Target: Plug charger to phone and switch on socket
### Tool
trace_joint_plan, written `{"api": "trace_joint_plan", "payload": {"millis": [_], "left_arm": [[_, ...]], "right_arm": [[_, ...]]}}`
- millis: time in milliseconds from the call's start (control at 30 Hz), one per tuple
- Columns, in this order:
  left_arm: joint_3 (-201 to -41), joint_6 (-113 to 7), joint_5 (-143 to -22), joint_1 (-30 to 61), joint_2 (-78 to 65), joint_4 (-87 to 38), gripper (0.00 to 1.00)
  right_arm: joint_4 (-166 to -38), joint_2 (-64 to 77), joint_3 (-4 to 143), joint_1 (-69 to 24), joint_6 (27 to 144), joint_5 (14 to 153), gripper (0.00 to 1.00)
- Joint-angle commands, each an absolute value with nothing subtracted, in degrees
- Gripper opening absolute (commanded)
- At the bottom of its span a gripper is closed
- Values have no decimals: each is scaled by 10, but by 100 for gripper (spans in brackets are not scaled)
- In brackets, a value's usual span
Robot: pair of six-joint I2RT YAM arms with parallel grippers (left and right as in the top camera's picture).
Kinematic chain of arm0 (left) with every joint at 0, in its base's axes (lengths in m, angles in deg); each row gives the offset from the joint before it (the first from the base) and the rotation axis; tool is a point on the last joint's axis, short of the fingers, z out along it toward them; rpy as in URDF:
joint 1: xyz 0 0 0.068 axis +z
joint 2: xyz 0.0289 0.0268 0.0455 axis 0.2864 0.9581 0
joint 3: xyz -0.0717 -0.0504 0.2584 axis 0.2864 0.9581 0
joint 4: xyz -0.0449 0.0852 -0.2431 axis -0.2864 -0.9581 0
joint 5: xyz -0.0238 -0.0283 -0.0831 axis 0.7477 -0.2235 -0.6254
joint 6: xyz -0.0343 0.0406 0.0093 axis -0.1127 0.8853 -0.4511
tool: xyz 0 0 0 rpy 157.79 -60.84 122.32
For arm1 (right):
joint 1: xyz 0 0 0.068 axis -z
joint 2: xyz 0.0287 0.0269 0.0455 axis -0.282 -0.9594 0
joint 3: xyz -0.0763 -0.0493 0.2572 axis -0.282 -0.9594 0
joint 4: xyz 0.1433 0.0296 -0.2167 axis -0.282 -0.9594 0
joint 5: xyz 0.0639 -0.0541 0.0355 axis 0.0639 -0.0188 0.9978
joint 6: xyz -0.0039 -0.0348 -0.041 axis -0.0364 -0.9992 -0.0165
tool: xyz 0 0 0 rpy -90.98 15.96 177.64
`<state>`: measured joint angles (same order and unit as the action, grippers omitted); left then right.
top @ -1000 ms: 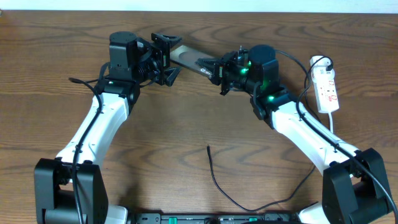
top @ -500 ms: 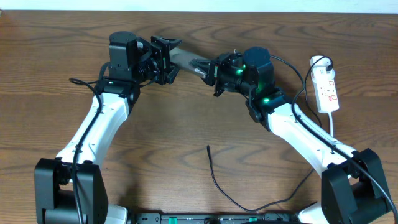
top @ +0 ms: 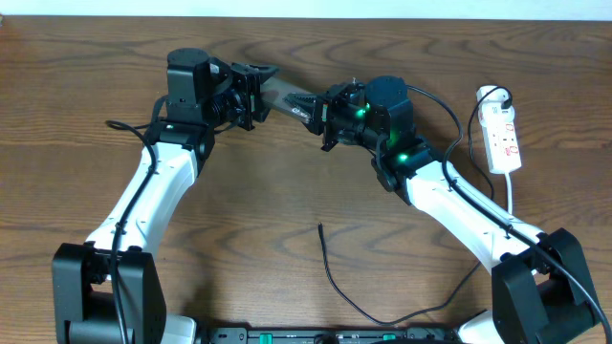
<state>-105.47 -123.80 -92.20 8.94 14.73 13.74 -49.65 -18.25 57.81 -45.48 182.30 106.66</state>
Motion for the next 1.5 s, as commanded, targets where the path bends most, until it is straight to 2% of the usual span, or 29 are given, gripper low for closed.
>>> {"api": "trace_joint_plan", "payload": {"millis": [0,100,267,300,367,900,967,1067,1167,1267,1467], "left_arm": [[-1070,-1235,-926,88,153,139,41],[-1070,-1235,-926,88,153,139,31],[-1070,-1235,-926,88,153,139,19],[-1070,-1235,-926,88,153,138,11],[-1070,-1235,-926,88,153,139,8],[-1070,-1234,-913,90,153,139,7],[-1070,-1233,-913,92,153,139,7],[-1070,-1230,-913,100,153,138,7],[-1070,-1230,-913,115,153,138,7],[-1070,-1230,-915,134,153,138,7],[-1070,-1192,-940,194,153,134,7]], "right_arm": [[-487,-183,588,-470,1828,1081,1],[-487,-183,588,-472,1828,1081,1],[-487,-183,588,-472,1828,1081,1],[-487,-183,588,-472,1828,1081,1],[-487,-183,588,-472,1828,1081,1],[-487,-183,588,-472,1828,1077,3],[-487,-183,588,-472,1828,1075,18],[-487,-183,588,-472,1827,1075,58],[-487,-183,588,-471,1823,1075,79],[-487,-183,588,-471,1821,1075,94],[-488,-183,588,-464,1750,1073,98]]}}
